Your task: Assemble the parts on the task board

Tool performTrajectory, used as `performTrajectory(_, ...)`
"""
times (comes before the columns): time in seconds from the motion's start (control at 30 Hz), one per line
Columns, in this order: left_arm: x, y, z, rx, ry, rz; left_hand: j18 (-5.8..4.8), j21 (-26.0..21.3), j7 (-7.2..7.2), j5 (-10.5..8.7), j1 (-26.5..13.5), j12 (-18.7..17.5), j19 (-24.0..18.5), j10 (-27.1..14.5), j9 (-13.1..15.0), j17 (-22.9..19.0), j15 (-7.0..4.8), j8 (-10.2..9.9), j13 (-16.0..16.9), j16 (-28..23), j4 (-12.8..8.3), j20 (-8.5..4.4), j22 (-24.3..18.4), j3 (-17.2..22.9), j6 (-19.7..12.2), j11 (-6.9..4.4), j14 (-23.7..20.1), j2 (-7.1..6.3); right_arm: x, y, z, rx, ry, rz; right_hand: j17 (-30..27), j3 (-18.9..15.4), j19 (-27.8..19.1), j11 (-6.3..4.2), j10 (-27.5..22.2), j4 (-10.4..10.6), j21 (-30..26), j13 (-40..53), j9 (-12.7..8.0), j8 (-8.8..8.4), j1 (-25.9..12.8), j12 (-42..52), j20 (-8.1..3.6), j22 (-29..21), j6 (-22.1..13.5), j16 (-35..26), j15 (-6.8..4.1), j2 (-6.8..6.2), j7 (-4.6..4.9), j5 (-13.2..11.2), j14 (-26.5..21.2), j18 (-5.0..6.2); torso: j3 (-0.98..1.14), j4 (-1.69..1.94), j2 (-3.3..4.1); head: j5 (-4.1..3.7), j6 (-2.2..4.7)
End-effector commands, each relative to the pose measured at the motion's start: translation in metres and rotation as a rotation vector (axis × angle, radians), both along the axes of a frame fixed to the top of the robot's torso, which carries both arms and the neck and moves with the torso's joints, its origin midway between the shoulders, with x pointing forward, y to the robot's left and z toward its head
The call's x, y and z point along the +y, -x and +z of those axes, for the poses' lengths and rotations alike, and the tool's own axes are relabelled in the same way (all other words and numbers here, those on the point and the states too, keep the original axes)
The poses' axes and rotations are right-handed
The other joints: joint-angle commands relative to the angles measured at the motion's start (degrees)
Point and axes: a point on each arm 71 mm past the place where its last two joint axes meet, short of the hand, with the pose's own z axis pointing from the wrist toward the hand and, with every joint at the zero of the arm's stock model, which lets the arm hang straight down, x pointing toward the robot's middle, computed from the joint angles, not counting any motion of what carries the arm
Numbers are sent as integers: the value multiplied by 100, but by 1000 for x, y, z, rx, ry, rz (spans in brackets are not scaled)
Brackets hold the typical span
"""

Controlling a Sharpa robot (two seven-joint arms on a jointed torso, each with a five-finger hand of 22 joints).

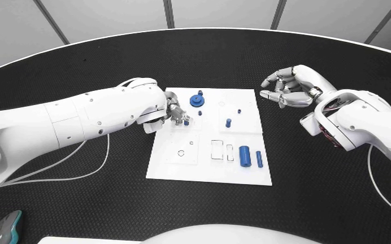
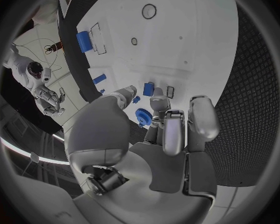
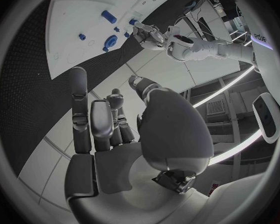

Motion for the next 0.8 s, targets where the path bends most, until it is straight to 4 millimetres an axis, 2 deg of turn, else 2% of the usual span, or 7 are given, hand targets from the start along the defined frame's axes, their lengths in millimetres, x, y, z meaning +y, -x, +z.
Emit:
performTrajectory(0.03, -2, -1, 0, -1, -3, -3, -37, -15, 9, 14, 42, 21, -17, -25, -25, 1249, 46, -20, -12, -27, 17, 0, -6, -193, 31, 3, 515, 64, 0, 0, 0, 0, 0, 0, 6, 5, 27, -21, -6, 28, -35, 5, 3, 28, 58, -19, -2, -3, -29, -39, -25, 6, -5, 21, 19, 73, -1, -2, 9, -1, 0)
performTrajectory(0.07, -3, -1, 0, -1, -4, -3, -38, -12, 9, 15, 58, 18, -14, -34, -43, 1248, 47, -26, -26, -27, 20, 0, 1, -331, 33, 4, 515, 101, 0, 0, 0, 0, 0, 0, 6, 5, 27, -21, -6, 28, -35, 5, 3, 28, 58, -19, -2, -3, -29, -39, -25, 6, -5, 21, 19, 73, -1, -2, 9, 0, -4)
performTrajectory(0.2, -5, -2, 0, -2, -6, -6, -38, -14, 9, 21, 79, 25, -14, -34, -58, 1256, 48, -31, -24, -23, 21, 0, 1, -443, 33, 4, 517, 141, 0, 0, 0, 0, 0, 1, 6, 5, 27, -21, -6, 28, -35, 5, 3, 28, 58, -19, -2, -3, -29, -39, -25, 6, -5, 21, 19, 73, -1, 0, 8, 0, -10)
performTrajectory(0.5, -10, -5, -1, -1, -10, -8, -39, -12, 9, 32, 113, 25, -12, -37, -69, 1258, 48, -35, -28, -22, 18, -1, 5, -487, 32, 4, 518, 194, 1, 0, 0, 1, 0, 2, 6, 5, 27, -21, -6, 28, -35, 5, 3, 28, 58, -19, -2, -3, -29, -39, -25, 6, -5, 21, 19, 73, -1, -5, 3, 5, -32)
performTrajectory(0.67, -11, -5, -1, 5, -15, -12, -39, -13, 9, 49, 219, 28, -11, -40, -90, 1261, 47, -41, -36, -19, 13, -2, 6, -471, 35, 2, 519, 314, 1, 0, 0, 1, 0, 2, 6, 5, 27, -21, -6, 28, -35, 5, 3, 28, 58, -19, -2, -3, -29, -39, -25, 6, -5, 21, 19, 73, 1, -1, 0, 1, -33)
performTrajectory(0.8, -10, -5, -2, 7, -17, -12, -40, -9, 8, 53, 266, 21, -7, -46, -99, 1262, 46, -42, -52, -19, 11, -2, 15, -444, 40, 1, 520, 354, 1, 0, 0, 2, 0, 2, 6, 5, 27, -21, -6, 28, -35, 5, 3, 28, 58, -19, -2, -3, -29, -39, -25, 6, -5, 21, 19, 73, 1, 0, -3, 1, -37)
